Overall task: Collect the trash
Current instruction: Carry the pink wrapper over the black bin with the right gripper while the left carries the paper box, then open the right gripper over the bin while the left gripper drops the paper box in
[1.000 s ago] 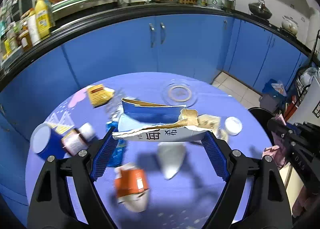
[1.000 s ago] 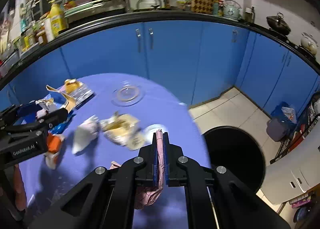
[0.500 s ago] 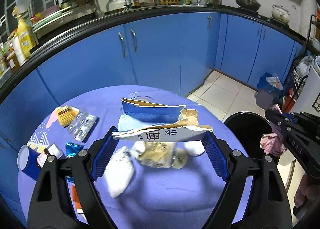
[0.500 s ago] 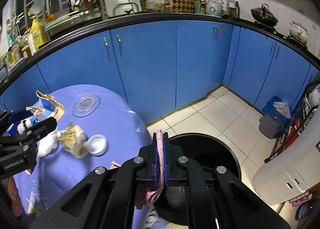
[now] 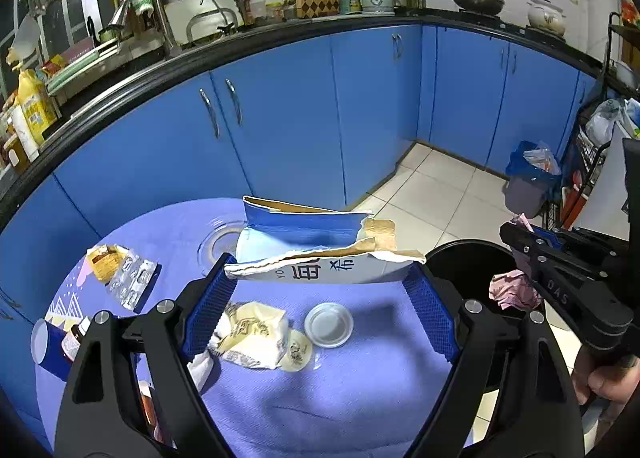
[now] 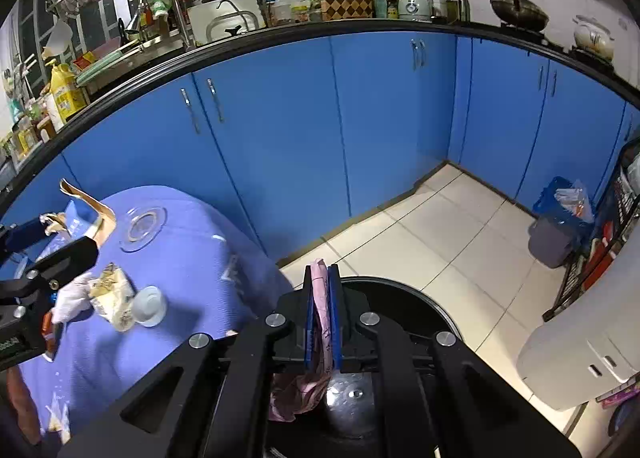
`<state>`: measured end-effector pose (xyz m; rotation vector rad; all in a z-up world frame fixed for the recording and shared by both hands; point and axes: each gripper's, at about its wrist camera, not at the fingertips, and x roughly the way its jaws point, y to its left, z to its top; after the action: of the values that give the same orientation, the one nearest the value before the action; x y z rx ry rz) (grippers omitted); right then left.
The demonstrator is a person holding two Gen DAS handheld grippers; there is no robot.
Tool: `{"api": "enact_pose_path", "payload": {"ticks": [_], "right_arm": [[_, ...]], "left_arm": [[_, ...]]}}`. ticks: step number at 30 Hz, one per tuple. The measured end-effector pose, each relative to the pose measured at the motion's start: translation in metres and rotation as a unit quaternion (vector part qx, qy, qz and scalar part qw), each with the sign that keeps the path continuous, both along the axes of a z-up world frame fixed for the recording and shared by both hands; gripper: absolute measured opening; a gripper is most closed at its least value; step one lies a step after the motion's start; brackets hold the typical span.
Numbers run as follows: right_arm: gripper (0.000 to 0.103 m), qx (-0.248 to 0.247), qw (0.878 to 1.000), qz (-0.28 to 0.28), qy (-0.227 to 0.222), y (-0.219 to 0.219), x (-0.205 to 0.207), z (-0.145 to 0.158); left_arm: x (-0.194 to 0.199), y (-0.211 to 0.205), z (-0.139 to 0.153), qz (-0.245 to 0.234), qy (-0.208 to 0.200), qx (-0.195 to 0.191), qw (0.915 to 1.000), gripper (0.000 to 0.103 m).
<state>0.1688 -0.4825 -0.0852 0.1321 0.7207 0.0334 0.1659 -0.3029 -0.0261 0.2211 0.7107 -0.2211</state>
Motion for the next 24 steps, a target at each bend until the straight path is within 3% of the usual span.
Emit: {"api": "enact_pose_path", "payload": {"ticks": [2,4,5,6,8,17,24], "right_arm": [[0.015,-0.006,1.0,-0.004,-0.001,-0.003,0.0,-0.002],[0.035,-0.009,1.0,-0.008,-0.004,-0.006,-0.002,-0.002],[0.065,-0.01,1.0,-0.01,-0.006,-0.008,-0.003,-0.002],[0.087,-0.014,1.0,-0.019,-0.018,-0.01,-0.007,-0.001],[0.09,-0.025,0.998,-0.032,-0.042,-0.013,-0.015,0.003],[0.09,-0.078,0.995,-0.046,-0.042,-0.018,-0.029,0.007],[0.09,-0.083,0.994,-0.065,-0.04,-0.036,-0.042,0.007]], "left_arm": [[0.001,-0.004,0.001,0.0,-0.003,0.001,1.0,0.083],[0.002,-0.007,0.001,0.001,-0.004,0.001,1.0,0.083],[0.003,-0.009,0.001,0.002,-0.004,0.001,1.0,0.083],[0.004,-0.009,0.002,0.003,-0.004,0.001,1.0,0.083],[0.006,-0.012,0.002,0.004,-0.003,0.0,1.0,0.083],[0.002,-0.037,0.001,-0.021,-0.005,0.004,0.9998,0.083],[-0.004,-0.062,0.005,-0.043,-0.017,0.01,0.9989,0.083]]}}
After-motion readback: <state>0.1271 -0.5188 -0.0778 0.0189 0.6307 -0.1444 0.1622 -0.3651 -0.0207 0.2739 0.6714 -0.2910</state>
